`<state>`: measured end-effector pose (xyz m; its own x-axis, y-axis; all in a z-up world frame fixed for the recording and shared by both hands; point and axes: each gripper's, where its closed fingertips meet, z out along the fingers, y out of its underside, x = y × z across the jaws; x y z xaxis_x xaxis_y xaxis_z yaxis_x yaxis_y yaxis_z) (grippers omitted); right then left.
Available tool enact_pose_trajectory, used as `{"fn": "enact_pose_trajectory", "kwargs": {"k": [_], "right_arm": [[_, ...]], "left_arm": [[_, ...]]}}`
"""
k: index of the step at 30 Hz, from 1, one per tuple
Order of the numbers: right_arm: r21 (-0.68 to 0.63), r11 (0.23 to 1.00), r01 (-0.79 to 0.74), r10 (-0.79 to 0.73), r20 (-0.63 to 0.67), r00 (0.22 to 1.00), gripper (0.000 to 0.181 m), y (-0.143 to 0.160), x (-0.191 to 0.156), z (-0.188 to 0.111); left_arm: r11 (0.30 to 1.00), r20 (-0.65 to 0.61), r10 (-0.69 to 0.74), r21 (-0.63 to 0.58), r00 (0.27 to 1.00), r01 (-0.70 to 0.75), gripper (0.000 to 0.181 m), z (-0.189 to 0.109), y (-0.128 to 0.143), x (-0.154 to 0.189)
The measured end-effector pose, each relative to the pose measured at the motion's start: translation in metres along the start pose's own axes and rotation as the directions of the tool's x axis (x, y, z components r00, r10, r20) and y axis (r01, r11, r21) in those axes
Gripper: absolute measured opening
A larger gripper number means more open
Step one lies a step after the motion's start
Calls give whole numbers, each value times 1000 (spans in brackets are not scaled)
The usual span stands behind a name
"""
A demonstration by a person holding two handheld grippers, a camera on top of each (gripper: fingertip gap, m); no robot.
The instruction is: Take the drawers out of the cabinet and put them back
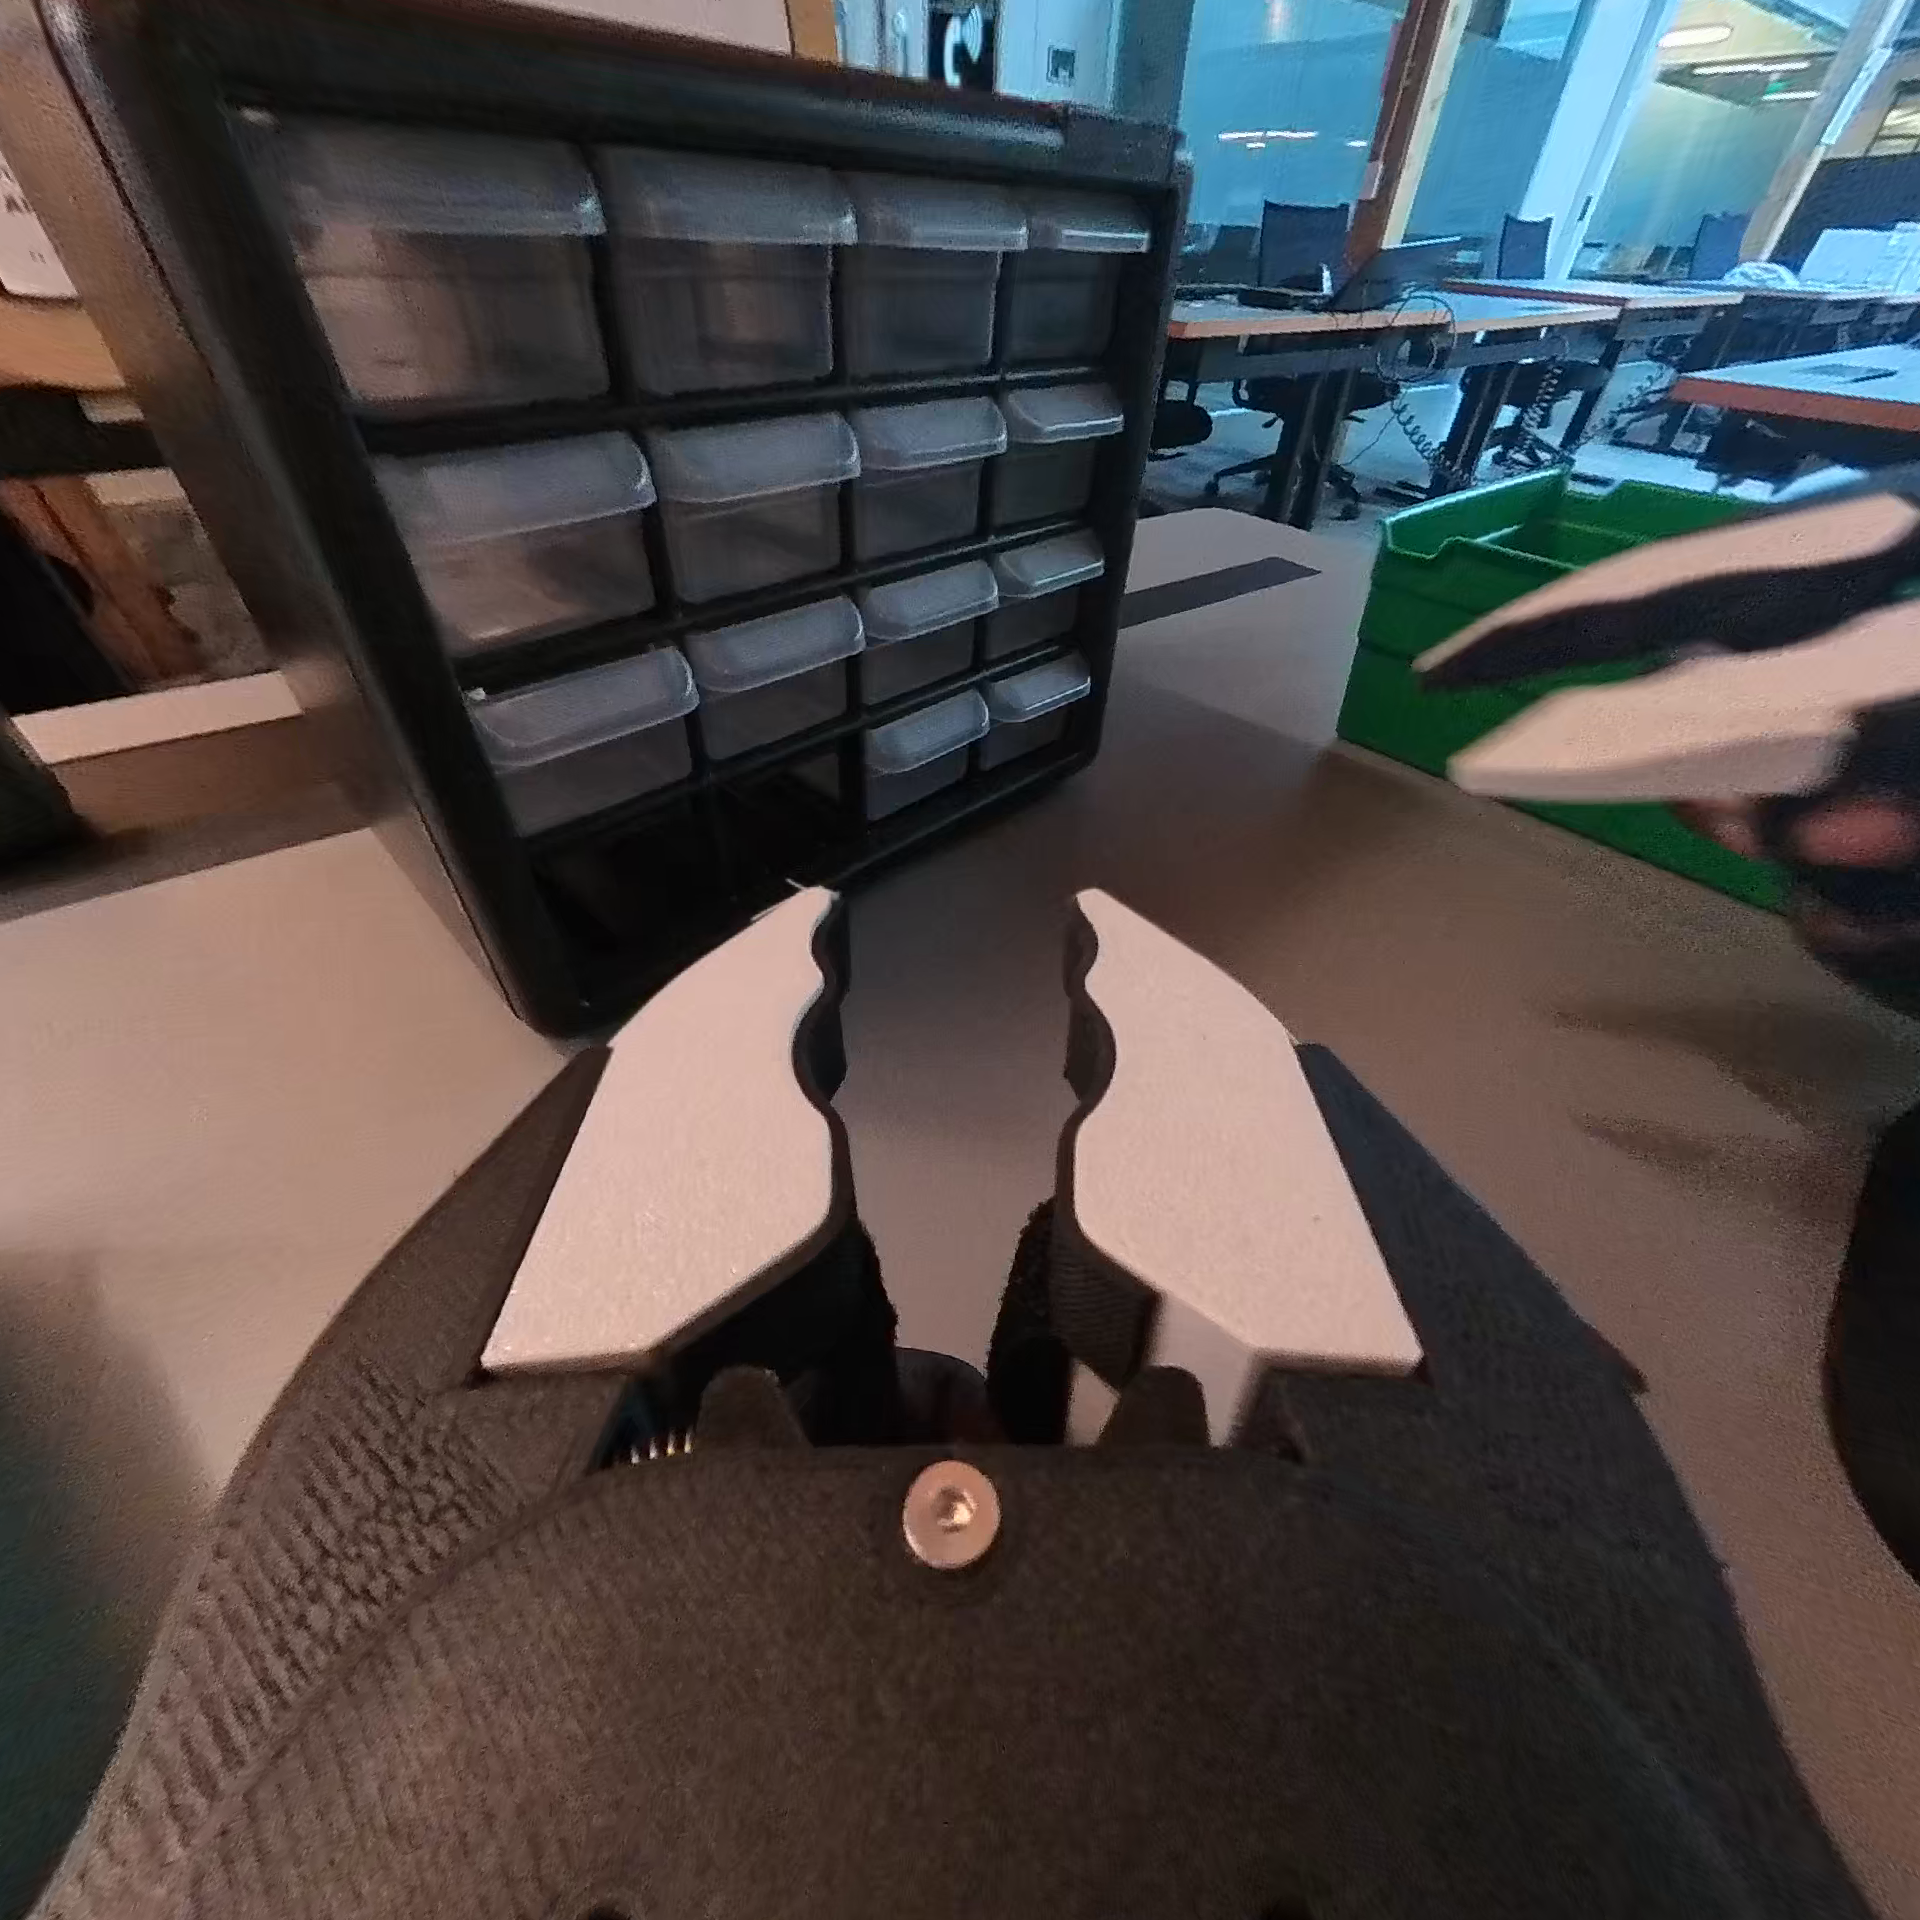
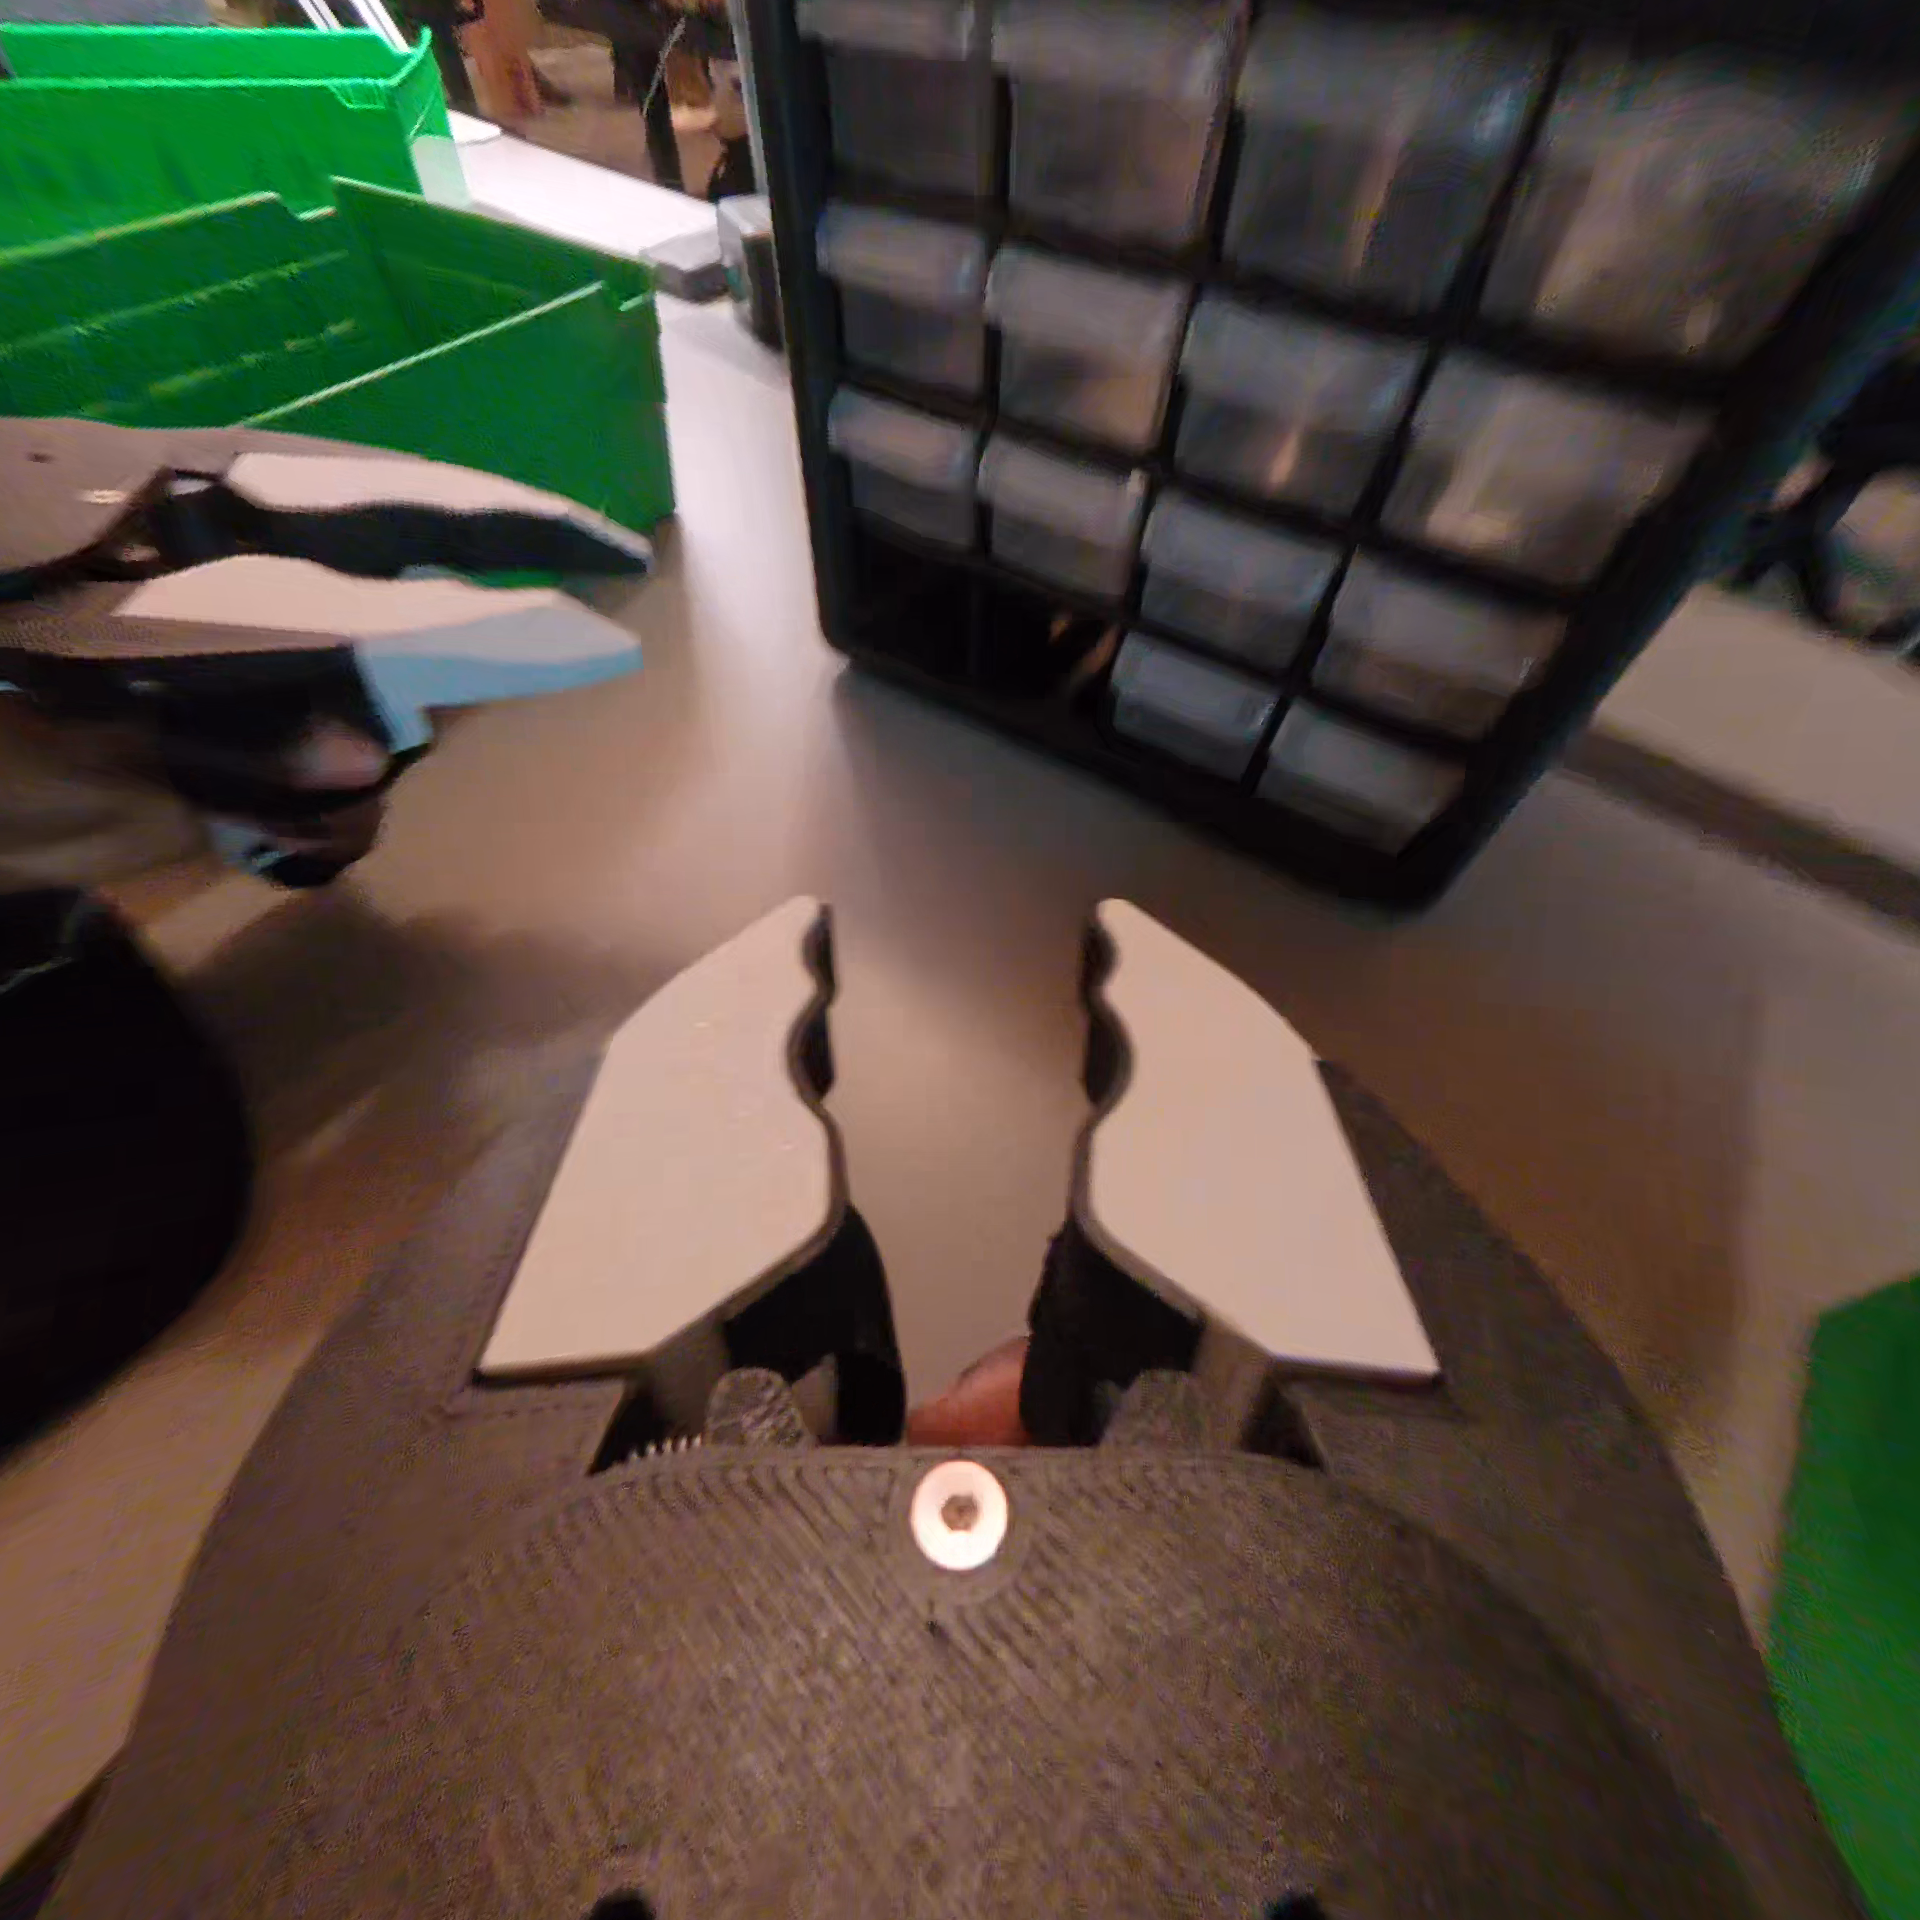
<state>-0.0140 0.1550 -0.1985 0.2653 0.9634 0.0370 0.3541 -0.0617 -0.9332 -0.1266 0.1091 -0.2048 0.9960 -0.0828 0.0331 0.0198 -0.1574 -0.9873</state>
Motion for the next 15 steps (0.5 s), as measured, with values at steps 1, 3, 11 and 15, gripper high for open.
{"fn": "enact_pose_trajectory", "kwargs": {"k": [1,3,11,15], "right_arm": [[22,996,86,-85,-49,995,34,-7,10,12],[-11,950,312,-310,-163,937,32,-8,32,41],[-252,489,835,-857,-319,406,32,6,74,127],[-288,429,856,-881,-343,326,32,9,85,140]], "left_arm": [[1000,-9,-15,-6,1000,15,39,0,2,0],[999,-21,-29,-24,999,28,39,1,5,1],[998,13,61,-20,998,-61,38,-4,-7,-6],[984,49,166,58,985,-169,26,-30,-96,-12]]}}
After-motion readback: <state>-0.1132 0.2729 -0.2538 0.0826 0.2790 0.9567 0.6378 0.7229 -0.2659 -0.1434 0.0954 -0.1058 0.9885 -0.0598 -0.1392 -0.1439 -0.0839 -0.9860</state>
